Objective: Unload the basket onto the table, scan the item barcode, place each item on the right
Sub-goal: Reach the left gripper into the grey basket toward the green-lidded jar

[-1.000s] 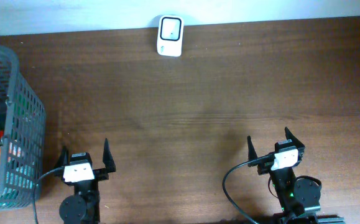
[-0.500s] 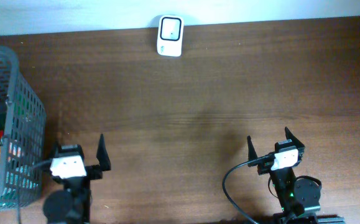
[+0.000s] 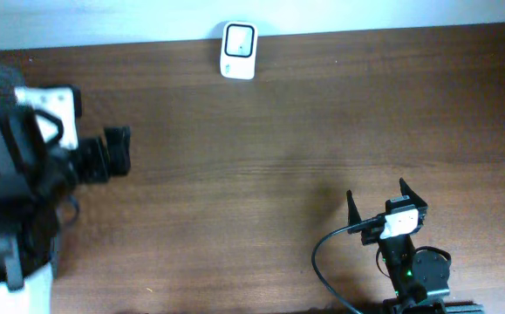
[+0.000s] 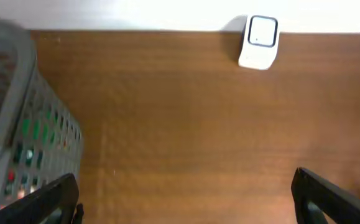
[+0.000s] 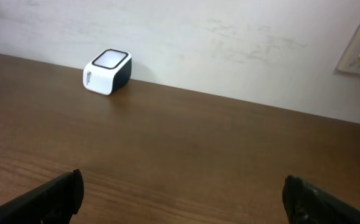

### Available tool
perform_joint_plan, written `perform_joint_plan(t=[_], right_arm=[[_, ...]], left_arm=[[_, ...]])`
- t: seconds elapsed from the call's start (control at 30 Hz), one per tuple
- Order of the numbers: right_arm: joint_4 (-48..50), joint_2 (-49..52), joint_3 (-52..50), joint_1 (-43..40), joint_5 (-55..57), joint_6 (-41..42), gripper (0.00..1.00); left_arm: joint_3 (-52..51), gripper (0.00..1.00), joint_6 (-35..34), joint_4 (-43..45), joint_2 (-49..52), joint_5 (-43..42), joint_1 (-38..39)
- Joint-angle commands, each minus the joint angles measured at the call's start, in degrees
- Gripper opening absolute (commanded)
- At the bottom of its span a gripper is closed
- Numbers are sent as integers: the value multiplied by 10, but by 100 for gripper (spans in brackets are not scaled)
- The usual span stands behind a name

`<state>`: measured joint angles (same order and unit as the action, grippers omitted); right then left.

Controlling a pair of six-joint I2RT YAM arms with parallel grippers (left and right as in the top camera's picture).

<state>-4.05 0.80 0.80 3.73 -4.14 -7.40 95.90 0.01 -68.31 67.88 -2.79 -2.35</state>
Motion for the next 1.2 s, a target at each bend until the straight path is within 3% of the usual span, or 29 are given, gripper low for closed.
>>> perform_joint_plan(t=[0.0, 0.23, 0.47, 0.63, 1.0, 1.17], right_arm=[[0, -5, -5, -4, -3, 8, 98], [0, -5, -5, -4, -3, 8, 98], [0, -5, -5, -4, -3, 8, 98], [0, -5, -5, -4, -3, 8, 98], [0, -5, -5, -4, -3, 8, 98], [0, -5, -5, -4, -3, 8, 98]], left_arm=[[52, 99, 2, 7, 56, -6, -11], [96, 100, -109, 47, 93, -6, -194], [96, 97, -120, 69, 125, -5, -335], [96, 97, -118, 64, 199, -7, -366], [96, 99, 23, 97, 378, -77, -368], [96, 98, 40, 133, 456, -86, -368]])
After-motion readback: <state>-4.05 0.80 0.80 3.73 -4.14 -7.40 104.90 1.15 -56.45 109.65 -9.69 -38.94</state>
